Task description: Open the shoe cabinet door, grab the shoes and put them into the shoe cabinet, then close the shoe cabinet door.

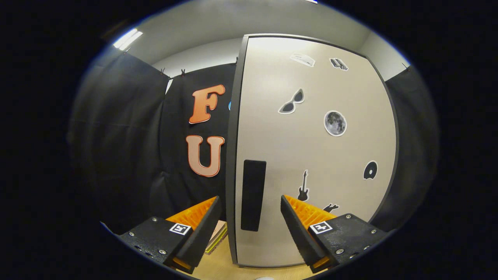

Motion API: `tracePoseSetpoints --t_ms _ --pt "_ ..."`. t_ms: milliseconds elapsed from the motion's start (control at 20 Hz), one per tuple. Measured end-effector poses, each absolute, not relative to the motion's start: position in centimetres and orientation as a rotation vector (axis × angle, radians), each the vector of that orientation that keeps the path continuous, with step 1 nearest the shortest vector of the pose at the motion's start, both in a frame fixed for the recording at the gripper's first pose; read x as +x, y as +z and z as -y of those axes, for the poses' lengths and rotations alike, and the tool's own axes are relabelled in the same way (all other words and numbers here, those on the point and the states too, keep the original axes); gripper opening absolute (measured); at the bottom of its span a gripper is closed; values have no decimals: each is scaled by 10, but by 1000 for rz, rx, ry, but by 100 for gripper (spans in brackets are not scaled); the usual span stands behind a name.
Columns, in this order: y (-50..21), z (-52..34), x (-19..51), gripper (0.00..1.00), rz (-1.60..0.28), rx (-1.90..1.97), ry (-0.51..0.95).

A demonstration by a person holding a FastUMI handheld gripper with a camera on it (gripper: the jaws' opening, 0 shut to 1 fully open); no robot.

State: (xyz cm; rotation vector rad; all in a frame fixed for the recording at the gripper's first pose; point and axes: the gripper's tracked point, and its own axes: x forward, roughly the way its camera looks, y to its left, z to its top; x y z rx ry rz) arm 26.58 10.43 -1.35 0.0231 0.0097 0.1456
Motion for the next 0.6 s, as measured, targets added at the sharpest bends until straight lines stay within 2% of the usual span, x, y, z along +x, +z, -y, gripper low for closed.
tracePoseSetpoints --t_ms 200,300,400,500,550,600 --pt "-17 -101 287 93 -16 29 90" --pt "-17 -102 296 85 -21 46 75" --pt "-23 -104 302 67 -48 65 67" --pt "-24 -108 303 43 -49 62 59" --pt "-25 -108 303 37 -56 45 50" --pt "-22 -108 302 36 -47 39 45"
